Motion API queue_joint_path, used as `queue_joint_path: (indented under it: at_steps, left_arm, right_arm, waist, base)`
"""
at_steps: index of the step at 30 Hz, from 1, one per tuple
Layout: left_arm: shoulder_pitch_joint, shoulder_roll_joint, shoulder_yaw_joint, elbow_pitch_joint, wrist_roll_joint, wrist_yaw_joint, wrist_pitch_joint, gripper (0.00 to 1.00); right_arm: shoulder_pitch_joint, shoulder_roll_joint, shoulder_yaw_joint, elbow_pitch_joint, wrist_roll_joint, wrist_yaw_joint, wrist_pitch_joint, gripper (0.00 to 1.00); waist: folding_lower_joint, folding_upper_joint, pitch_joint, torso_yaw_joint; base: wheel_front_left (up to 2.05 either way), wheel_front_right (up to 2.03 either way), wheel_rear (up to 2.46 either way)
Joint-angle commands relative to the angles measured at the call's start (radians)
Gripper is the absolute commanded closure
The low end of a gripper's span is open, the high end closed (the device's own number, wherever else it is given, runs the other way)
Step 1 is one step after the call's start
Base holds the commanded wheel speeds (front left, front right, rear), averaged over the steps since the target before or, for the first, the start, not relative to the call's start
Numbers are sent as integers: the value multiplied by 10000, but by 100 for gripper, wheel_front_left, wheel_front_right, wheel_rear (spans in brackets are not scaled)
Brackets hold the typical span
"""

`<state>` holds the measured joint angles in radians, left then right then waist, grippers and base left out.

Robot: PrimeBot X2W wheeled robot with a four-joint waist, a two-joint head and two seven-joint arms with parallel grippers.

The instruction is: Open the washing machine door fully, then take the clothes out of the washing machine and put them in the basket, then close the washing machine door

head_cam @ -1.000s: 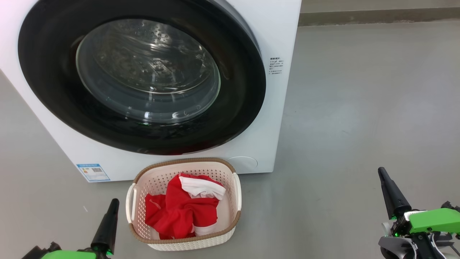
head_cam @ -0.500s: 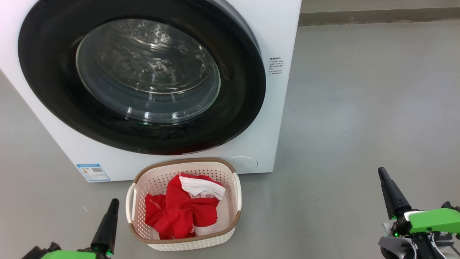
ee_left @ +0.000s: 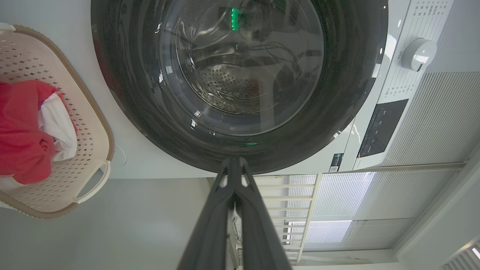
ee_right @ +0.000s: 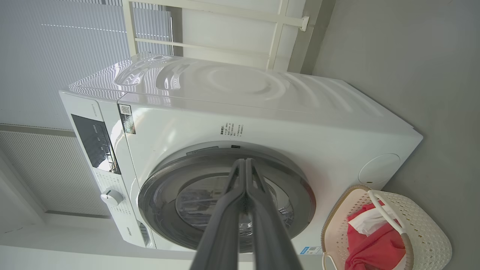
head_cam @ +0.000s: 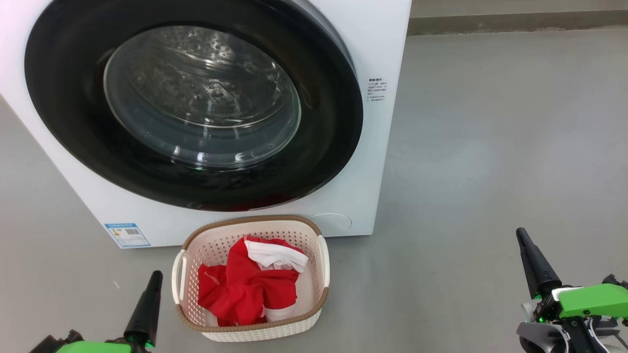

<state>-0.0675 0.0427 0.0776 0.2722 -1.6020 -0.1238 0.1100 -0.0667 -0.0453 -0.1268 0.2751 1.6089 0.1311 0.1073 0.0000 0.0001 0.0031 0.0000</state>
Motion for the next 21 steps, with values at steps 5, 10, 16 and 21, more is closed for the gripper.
queue_joint_path:
  at_steps: [5,10,16,21]
  left_arm:
    - [-404,76,364,-273,-65,-69,34,100]
    - [-404,76,364,-273,-65,-69,34,100]
    - [-404,76,363,-273,-66,-69,33,100]
    - [-404,76,363,-273,-66,-69,33,100]
  right_arm:
    - [-412,-55,128,-303,-5,-4,61,100]
    - [-413,-55,127,-303,-6,-4,62,100]
    - [-413,-54,127,-303,-6,-4,62,100]
    - [-413,-54,126,-303,-7,-4,63,100]
  waist:
    - [0,-1,0,0]
    - [0,-1,0,0]
    - [0,-1,0,0]
    - [0,-1,0,0]
  base:
    - [0,0,0]
    - [0,0,0]
    - [0,0,0]
    - [0,0,0]
